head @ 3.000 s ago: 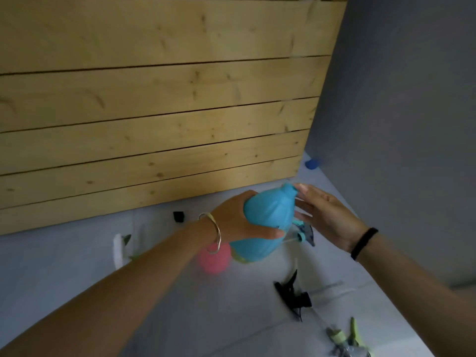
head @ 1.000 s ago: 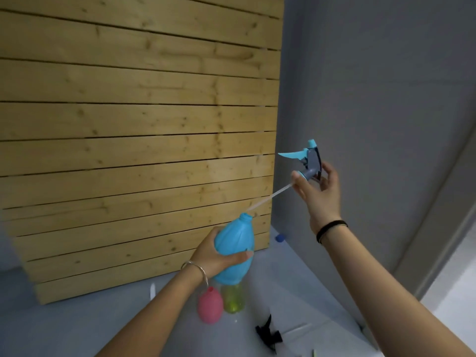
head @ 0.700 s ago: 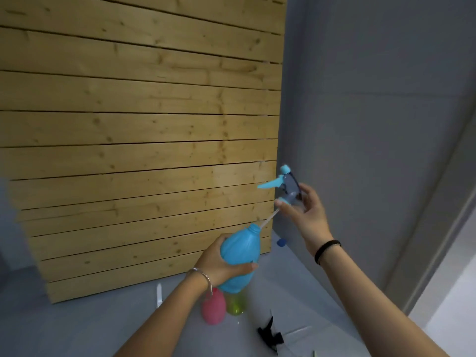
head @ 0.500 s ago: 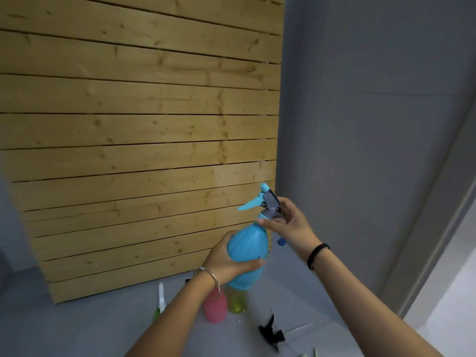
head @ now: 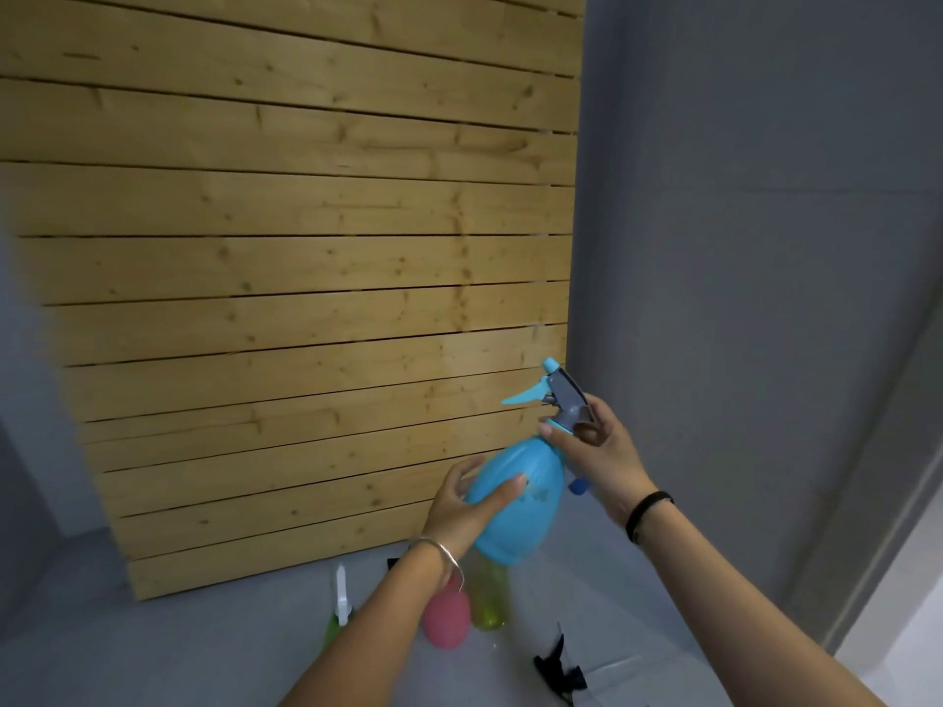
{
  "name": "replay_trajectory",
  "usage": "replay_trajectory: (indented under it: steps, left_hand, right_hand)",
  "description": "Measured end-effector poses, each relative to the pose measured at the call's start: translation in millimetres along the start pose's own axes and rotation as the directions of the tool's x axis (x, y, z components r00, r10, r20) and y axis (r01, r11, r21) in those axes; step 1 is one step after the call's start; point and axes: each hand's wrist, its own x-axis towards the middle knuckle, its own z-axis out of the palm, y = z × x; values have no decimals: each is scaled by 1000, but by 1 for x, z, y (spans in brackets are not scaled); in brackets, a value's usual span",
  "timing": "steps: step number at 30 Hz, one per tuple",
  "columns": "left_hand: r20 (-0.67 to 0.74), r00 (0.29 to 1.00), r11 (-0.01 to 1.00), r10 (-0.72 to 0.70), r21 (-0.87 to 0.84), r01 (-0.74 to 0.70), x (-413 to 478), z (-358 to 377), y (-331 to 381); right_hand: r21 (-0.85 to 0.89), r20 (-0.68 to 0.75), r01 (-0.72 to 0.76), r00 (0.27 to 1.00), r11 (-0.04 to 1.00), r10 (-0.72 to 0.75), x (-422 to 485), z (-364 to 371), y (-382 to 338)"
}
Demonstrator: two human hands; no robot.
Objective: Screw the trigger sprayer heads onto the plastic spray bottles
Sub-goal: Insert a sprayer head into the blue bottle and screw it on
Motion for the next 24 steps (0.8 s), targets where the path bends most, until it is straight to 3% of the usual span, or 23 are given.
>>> replay_trajectory:
  steps: [7,11,15,20,24]
  left_hand:
    - [-72,994,977,-85,-204,68,9,0,1]
    - [-2,986,908,-169,-390,155,11,2,6]
    - [72,948,859,-310,-407,311,11,5,6]
    - [208,963,879,-172,-408,246,7,0,11]
    - [291,939,944,-182,-216,249,3,2,10]
  right_hand:
    - [17,7,87,996,996,-87,4,9,2]
    - [77,-81,125,990,989,-118,6,14,7]
    - [84,-115,125,987,989,-115,10,13,9]
    - [183,-161,47,987,982,-17,14,0,9]
    - [203,-150,7,988,979,24,13,-3,9]
